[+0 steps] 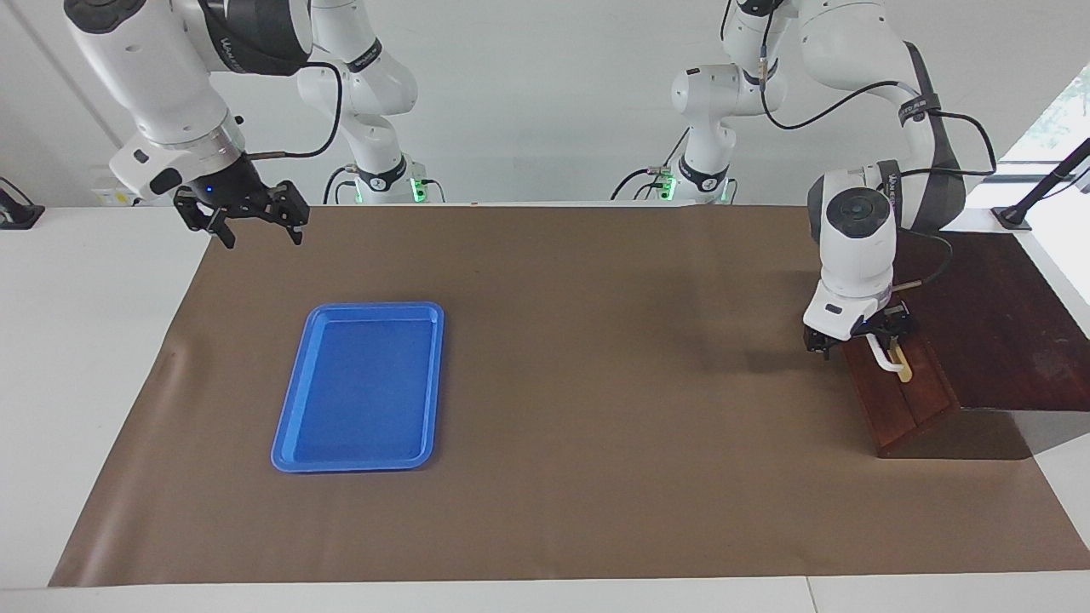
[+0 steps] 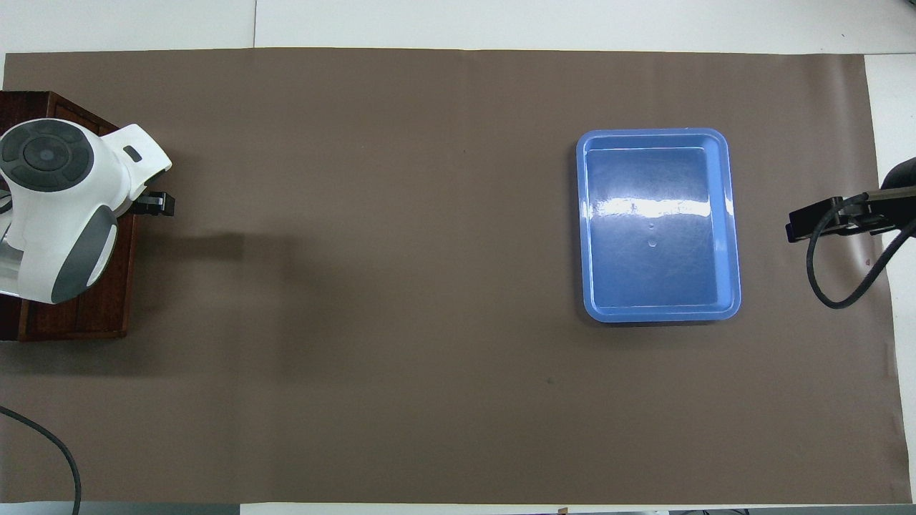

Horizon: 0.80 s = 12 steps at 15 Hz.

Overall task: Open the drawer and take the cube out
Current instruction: 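Grasp the drawer handle of the wooden box with the left gripper, then pull the drawer open with the left gripper while the right gripper reaches forward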

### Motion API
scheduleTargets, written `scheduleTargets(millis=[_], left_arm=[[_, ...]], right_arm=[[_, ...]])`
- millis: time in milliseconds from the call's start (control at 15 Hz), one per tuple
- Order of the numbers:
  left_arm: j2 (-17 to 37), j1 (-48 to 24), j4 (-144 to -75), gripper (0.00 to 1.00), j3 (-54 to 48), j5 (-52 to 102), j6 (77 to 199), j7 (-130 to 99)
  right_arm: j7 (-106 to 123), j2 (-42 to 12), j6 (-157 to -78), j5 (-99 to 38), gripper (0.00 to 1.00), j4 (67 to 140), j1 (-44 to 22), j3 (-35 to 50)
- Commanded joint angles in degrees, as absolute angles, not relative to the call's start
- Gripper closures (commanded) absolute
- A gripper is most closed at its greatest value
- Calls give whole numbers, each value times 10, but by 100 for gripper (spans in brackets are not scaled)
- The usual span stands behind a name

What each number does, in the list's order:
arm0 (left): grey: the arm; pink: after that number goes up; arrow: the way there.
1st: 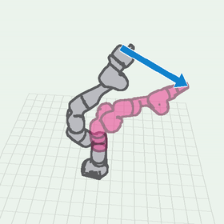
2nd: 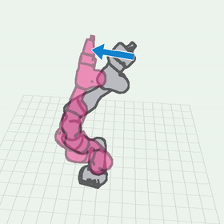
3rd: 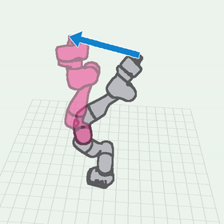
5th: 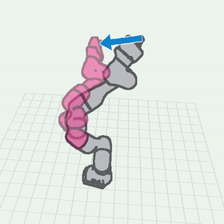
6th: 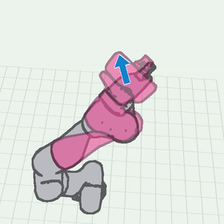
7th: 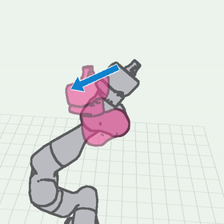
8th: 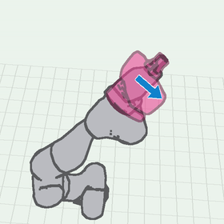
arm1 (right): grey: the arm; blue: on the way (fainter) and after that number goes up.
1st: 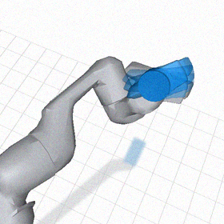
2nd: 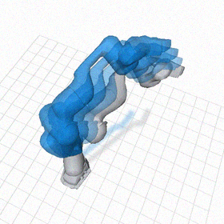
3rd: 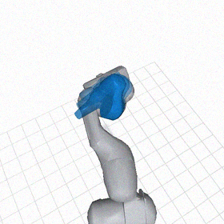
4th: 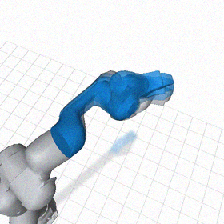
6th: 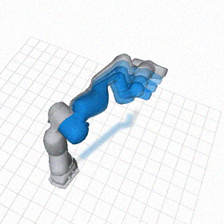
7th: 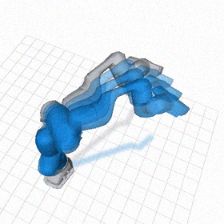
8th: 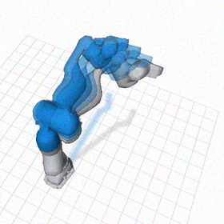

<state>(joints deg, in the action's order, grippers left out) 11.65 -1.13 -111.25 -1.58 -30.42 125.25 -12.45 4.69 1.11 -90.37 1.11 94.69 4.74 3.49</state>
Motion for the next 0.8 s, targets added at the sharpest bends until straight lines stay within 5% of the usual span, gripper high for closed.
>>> scheduleTargets(millis=[0,731], left_arm=[[132,-7,-1116,0,-19,-311,1277,-120],[159,-89,-1066,0,-19,-234,1243,-196]], right_arm=[[62,25,-909,10,0,963,58,41],[62,26,-909,10,0,966,59,41]])
